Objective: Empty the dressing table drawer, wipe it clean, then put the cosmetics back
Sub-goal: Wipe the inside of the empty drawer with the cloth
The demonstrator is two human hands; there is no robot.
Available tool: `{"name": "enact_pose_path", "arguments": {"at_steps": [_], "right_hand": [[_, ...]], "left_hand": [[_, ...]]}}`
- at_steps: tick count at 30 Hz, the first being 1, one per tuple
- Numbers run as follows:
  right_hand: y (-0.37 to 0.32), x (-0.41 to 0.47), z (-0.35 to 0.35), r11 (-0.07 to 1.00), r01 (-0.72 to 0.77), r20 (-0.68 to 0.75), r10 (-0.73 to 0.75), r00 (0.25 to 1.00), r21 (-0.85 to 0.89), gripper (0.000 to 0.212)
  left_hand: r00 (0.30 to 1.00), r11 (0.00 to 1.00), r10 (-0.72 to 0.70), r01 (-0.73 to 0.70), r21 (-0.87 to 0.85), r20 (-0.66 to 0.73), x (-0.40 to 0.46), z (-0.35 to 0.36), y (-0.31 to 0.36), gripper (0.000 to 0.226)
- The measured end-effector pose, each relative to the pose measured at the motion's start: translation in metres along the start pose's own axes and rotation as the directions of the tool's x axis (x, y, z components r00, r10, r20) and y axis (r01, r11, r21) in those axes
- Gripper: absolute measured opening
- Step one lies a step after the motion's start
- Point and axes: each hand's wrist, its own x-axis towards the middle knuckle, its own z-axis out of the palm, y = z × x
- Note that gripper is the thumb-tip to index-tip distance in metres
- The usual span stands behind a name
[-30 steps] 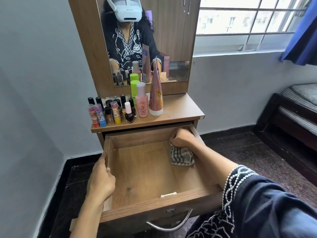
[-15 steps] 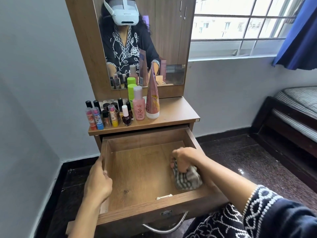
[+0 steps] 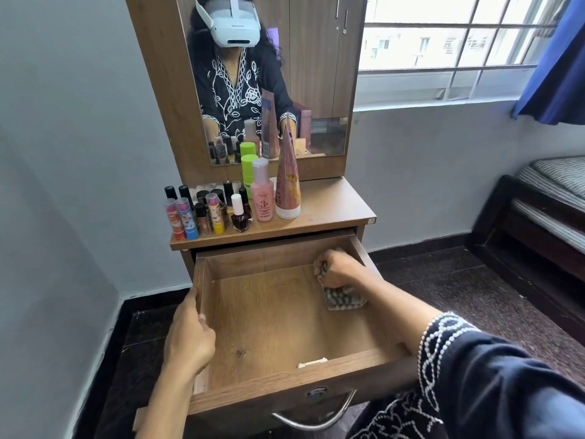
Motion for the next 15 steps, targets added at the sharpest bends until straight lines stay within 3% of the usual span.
{"name": "enact_pose_path", "arguments": {"at_steps": [5,10,13,15], "right_hand": [[0.001,0.001,-0.014,1.0,0.015,0.104,-0.014,0.995,-0.01,0.028],[-0.006,-0.007,-0.027,0.963,0.096,0.332,-0.007,0.943,-0.252,0.046],[-0.007,-0.031,-0.024,0.856,0.255,0.484,-0.006,0.875,-0.449,0.068],[-0.001,-0.053,-0.012,0.756,0.385,0.55,-0.039,0.834,-0.53,0.072]], "left_hand": [[1.0,1.0,-0.003,0.003,0.008,0.004,0.003,0.0,-0.002,0.056],[1.0,1.0,0.002,-0.002,0.003,0.007,0.001,0.0,-0.006,0.056],[1.0,1.0,-0.001,0.001,-0.006,0.002,0.003,0.0,-0.007,0.055],[1.0,1.0,-0.008,0.008,-0.006,-0.002,0.003,0.001,-0.007,0.055]]}}
